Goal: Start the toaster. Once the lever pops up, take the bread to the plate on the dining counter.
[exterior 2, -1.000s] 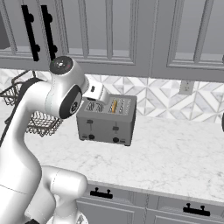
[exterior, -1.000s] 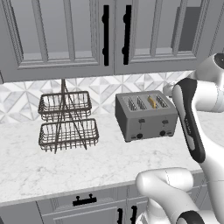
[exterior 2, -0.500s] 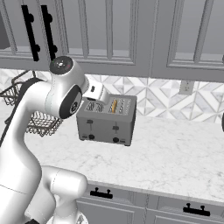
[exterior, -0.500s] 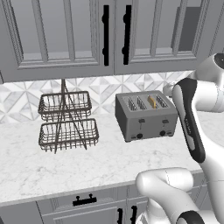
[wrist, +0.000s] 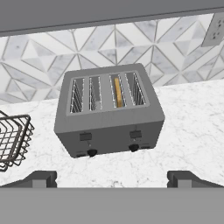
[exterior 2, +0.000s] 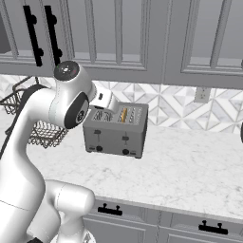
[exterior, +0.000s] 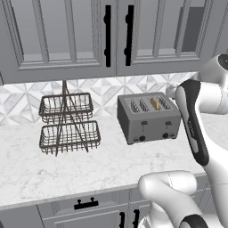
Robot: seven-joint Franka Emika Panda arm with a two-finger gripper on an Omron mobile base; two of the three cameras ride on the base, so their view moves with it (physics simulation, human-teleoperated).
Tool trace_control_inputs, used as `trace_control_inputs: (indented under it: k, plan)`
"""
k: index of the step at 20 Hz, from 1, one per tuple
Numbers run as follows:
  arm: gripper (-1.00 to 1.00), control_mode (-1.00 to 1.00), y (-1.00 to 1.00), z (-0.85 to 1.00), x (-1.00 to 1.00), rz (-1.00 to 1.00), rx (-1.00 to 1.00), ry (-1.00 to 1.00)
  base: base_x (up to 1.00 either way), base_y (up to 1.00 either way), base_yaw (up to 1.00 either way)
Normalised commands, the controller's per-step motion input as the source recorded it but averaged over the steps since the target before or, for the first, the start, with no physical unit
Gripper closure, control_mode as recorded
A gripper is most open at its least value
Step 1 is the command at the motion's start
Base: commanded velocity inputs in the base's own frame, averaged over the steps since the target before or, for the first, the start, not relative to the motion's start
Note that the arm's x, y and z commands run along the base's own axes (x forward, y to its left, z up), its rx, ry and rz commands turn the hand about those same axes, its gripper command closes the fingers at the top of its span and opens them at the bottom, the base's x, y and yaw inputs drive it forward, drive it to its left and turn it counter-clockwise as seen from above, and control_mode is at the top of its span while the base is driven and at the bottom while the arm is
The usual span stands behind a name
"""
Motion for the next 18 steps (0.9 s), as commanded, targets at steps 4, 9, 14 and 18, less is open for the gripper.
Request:
trace_control_inputs:
  k: [4, 9, 14, 18]
  plan:
    - [-1.00, -1.00, 0.00, 0.00, 0.00, 0.00, 0.00, 0.00, 0.00, 0.00, 0.00]
    - [-1.00, -1.00, 0.00, 0.00, 0.00, 0.00, 0.00, 0.00, 0.00, 0.00, 0.00]
    - [-1.00, -1.00, 0.00, 0.00, 0.00, 0.00, 0.00, 0.00, 0.00, 0.00, 0.00]
    - [-1.00, -1.00, 0.00, 0.00, 0.00, 0.00, 0.00, 0.00, 0.00, 0.00, 0.00]
